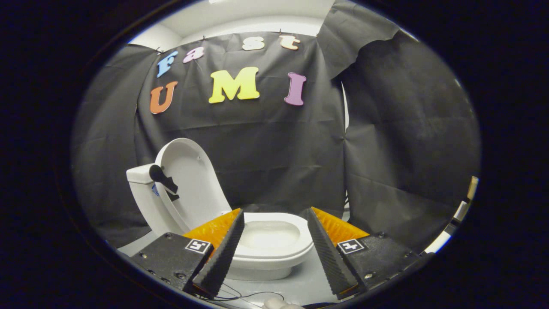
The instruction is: Open the toilet lid.
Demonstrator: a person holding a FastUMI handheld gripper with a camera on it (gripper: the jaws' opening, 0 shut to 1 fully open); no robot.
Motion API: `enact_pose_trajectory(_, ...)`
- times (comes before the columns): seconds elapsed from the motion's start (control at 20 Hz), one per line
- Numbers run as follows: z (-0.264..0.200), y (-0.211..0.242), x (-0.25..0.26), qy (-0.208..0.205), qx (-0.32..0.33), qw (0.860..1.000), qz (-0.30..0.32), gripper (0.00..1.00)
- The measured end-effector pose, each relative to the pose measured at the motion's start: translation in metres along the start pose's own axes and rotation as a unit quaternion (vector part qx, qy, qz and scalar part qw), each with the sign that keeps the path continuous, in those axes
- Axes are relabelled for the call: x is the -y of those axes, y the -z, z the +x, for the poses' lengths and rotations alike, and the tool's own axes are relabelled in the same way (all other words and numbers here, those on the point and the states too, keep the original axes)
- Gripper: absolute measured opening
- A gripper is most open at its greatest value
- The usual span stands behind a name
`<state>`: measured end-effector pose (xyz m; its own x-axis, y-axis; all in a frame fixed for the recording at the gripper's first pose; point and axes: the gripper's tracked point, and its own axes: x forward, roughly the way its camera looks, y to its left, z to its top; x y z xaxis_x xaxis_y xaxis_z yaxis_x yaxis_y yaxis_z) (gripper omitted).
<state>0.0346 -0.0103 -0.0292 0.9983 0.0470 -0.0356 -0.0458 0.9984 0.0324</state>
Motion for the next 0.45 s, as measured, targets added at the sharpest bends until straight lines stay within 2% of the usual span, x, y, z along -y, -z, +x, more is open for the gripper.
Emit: enact_pose_trajectory(0.45, -0.0012, -0.0048, 0.0021, 0.007, 0.009, 1.000, -0.011, 0.93)
